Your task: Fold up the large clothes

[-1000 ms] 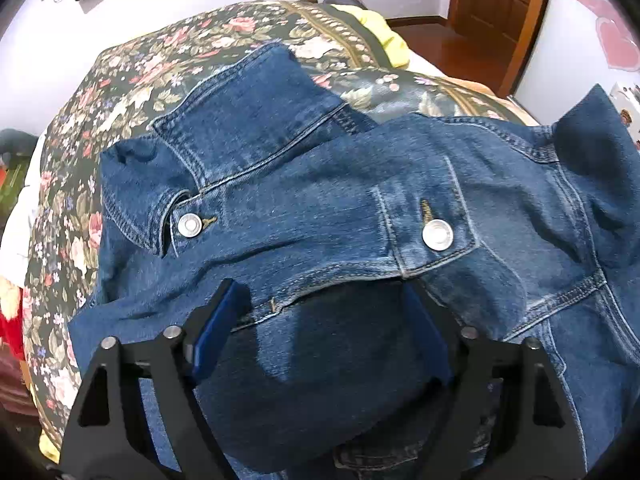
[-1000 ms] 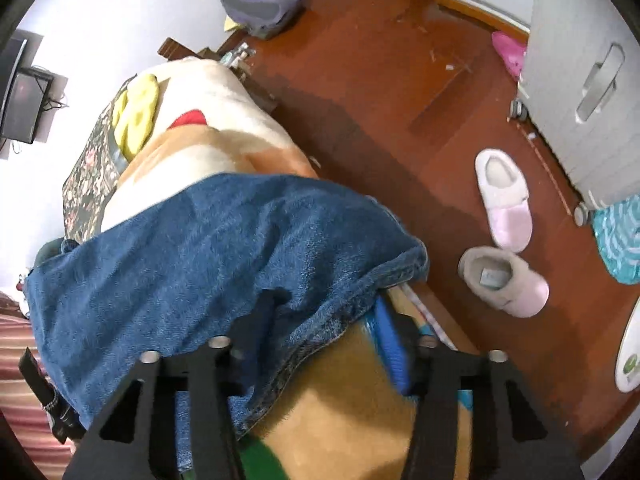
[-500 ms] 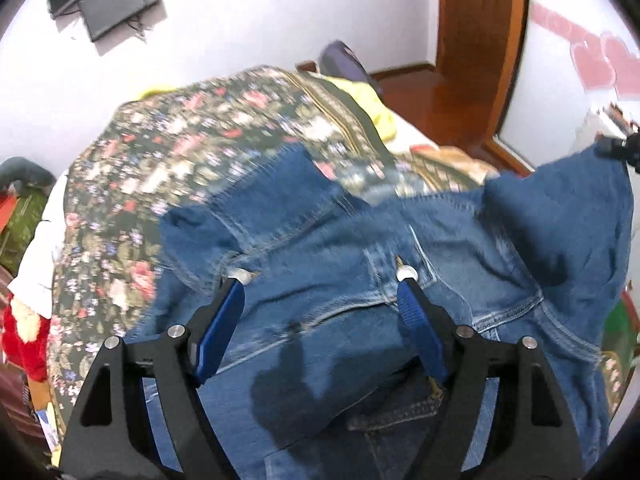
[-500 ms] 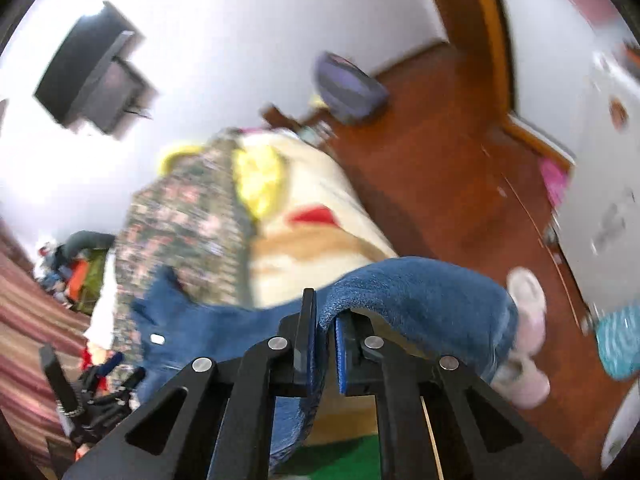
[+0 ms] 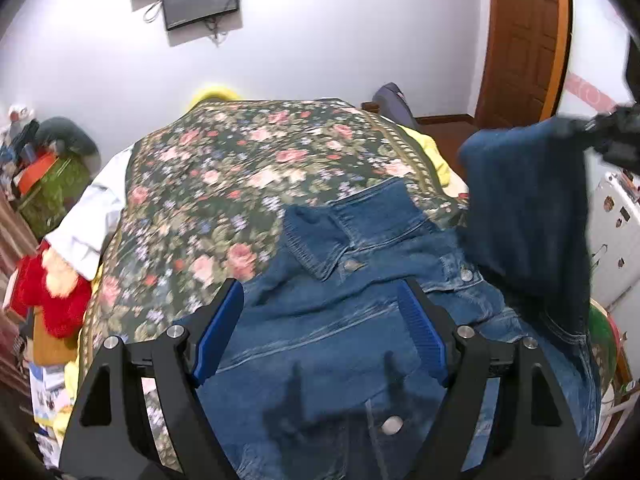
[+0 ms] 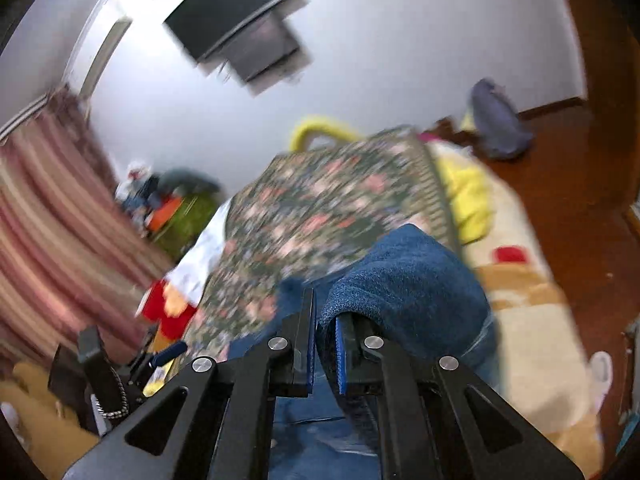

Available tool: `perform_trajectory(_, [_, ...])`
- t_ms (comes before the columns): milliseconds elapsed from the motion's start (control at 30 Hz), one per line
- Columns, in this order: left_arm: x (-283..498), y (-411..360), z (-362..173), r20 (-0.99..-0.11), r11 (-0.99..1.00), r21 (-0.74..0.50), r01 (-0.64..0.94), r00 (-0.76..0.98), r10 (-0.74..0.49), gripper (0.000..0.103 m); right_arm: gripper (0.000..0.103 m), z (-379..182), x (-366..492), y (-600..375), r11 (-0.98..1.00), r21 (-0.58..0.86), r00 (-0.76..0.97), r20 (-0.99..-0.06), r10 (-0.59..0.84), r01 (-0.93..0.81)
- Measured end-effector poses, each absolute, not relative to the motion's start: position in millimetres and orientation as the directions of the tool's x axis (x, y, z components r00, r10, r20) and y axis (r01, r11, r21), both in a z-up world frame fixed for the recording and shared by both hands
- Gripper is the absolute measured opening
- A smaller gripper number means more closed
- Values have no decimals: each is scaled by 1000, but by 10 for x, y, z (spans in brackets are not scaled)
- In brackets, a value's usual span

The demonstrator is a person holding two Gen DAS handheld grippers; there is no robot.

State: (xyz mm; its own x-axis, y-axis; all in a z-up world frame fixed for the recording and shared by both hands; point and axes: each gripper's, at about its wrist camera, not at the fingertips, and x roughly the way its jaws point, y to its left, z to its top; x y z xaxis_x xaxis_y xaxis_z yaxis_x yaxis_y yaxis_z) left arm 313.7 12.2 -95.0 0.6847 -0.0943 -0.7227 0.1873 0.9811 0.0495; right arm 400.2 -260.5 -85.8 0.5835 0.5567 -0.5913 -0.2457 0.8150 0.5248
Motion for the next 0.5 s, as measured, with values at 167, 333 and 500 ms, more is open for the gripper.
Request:
perform_trajectory(167, [2901,415,-1009,-732,984,48,171,677,-82,79,6,-1385,4052,-1905,812,520,447,-680,581,-265])
perform_trajectory(333, [2733,562,-1194,-754,982,89,165,655,-42,80,6,-1963,4083,-1616,846,487,323,-782,533,-218])
perform_trajectory(500, [2691,566,-1373,-784,982,79,169,619,-44,80,7,-2478,4123,-1575,854,492,106,-852,512,-169])
